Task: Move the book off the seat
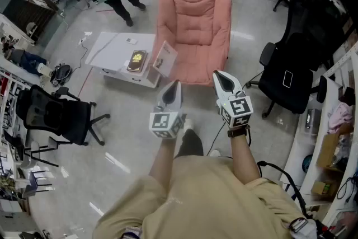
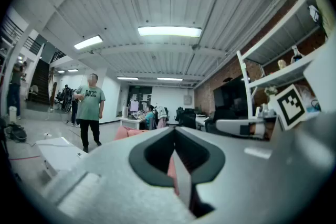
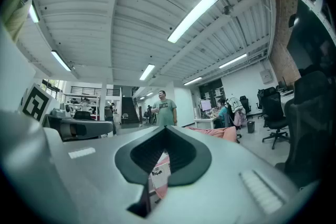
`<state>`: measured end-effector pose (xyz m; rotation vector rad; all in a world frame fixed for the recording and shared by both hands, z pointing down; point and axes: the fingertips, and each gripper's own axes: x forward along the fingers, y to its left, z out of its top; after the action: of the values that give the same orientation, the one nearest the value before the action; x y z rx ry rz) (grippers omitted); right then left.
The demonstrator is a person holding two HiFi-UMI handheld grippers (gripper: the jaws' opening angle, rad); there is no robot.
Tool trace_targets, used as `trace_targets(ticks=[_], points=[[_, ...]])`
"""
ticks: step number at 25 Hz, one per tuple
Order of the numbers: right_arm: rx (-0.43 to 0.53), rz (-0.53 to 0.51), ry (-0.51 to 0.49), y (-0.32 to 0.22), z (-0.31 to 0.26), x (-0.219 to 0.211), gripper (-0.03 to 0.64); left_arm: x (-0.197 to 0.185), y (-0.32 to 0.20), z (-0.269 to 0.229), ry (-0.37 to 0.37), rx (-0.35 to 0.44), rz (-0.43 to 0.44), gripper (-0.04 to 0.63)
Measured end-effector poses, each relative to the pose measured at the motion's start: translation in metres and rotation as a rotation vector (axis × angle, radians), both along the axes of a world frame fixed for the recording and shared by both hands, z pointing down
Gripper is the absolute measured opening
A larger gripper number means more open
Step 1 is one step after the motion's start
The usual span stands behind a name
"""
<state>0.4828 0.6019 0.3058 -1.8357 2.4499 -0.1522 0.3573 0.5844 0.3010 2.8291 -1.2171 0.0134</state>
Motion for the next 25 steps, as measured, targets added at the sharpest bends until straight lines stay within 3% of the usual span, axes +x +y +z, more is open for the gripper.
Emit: trace_targets(ticks=[7, 12, 17, 25], points=[[-0.039, 0.007, 0.014, -0.052, 0.010, -0.015, 0.006, -0.012, -0.054, 0.012, 0.002, -0.017, 0.006, 0.002], [-0.048, -0.095, 0.053, -0.105, 0.012, -0.051, 0.006, -0.027, -0.116, 0.018, 0.009, -0.058, 0.002, 0.002], [-0.157, -0.136, 0.073, -0.168, 0.031, -0.089, 0.006, -0.062, -0.184, 0.020, 0.040, -0.050, -0.064, 0.002], [-0.246, -0.186, 0.110, -0.265, 0.048, -0.139, 0.006, -0.113, -0.279, 0.037, 0.059, -0.084, -0.042, 0.002]])
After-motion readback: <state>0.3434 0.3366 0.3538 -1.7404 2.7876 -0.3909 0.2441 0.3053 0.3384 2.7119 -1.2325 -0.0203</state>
